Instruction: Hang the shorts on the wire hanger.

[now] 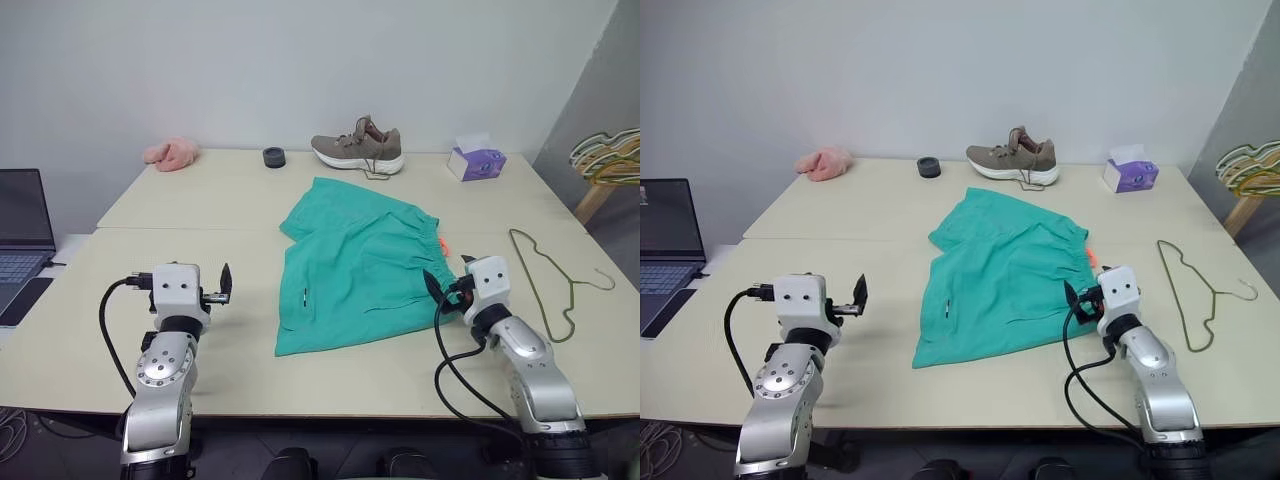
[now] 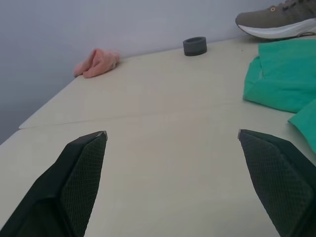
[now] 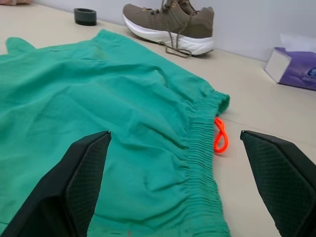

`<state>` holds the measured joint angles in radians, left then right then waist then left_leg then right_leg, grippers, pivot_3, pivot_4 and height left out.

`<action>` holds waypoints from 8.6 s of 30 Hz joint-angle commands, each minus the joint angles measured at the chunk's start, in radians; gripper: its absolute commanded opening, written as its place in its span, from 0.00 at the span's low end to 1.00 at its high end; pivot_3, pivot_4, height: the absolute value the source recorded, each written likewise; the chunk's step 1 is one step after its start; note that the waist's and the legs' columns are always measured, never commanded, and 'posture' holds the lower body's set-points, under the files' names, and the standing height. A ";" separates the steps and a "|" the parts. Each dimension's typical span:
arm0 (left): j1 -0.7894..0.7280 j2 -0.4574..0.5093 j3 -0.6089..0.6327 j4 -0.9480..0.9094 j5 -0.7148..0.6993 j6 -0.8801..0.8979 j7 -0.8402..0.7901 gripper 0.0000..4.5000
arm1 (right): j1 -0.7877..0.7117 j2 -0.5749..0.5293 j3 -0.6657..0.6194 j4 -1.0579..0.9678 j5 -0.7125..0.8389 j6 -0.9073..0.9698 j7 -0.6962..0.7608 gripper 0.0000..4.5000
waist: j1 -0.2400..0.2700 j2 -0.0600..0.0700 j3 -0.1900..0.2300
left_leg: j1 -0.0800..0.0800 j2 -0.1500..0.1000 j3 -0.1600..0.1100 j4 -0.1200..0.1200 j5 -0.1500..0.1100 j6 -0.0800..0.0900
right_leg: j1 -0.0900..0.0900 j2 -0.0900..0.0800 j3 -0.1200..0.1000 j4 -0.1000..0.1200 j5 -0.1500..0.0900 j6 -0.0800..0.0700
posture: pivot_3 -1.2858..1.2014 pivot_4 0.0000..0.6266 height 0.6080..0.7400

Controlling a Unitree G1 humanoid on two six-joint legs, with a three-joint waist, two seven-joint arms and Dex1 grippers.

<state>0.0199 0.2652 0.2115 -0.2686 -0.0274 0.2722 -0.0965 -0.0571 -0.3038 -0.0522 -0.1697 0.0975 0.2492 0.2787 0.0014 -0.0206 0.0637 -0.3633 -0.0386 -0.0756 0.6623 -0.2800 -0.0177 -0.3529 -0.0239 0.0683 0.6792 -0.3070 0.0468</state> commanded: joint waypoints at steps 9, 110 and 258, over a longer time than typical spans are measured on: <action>-0.038 0.020 -0.024 -0.027 0.006 -0.004 -0.034 1.00 | 0.023 -0.004 -0.030 -0.046 -0.002 -0.029 -0.024 1.00 | -0.004 0.001 -0.001 | 0.000 0.000 0.000 0.000 0.000 0.000 | 0.000 0.000 0.000 0.000 0.000 0.000 | 0.52 0.00 1.00; 0.142 0.842 -0.278 -0.032 -0.264 -0.048 -1.233 0.00 | -0.274 -0.648 0.420 0.111 -0.128 -0.481 1.010 0.01 | -0.092 0.007 -0.005 | 0.001 0.009 0.003 0.000 0.000 0.001 | 0.001 0.004 -0.002 0.001 0.000 -0.008 | 0.48 0.00 1.00; -0.382 0.534 -0.257 0.194 -0.558 0.532 -1.141 0.00 | -0.508 -0.484 0.316 0.146 -0.300 -0.621 0.601 0.40 | -0.168 0.008 -0.018 | -0.001 0.010 0.004 0.001 0.000 0.000 | 0.000 0.005 0.001 0.000 0.004 -0.005 | 0.44 0.00 1.00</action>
<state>-0.3491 0.7976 -0.0544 -0.0680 -0.5880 0.8286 -1.2353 -0.5631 -0.7848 0.3095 0.0239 -0.2657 -0.4197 0.8504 -0.1668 -0.0125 0.0456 -0.3639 -0.0291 -0.0719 0.6632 -0.2801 -0.0174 -0.3530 -0.0186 0.0691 0.6787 -0.3030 0.0422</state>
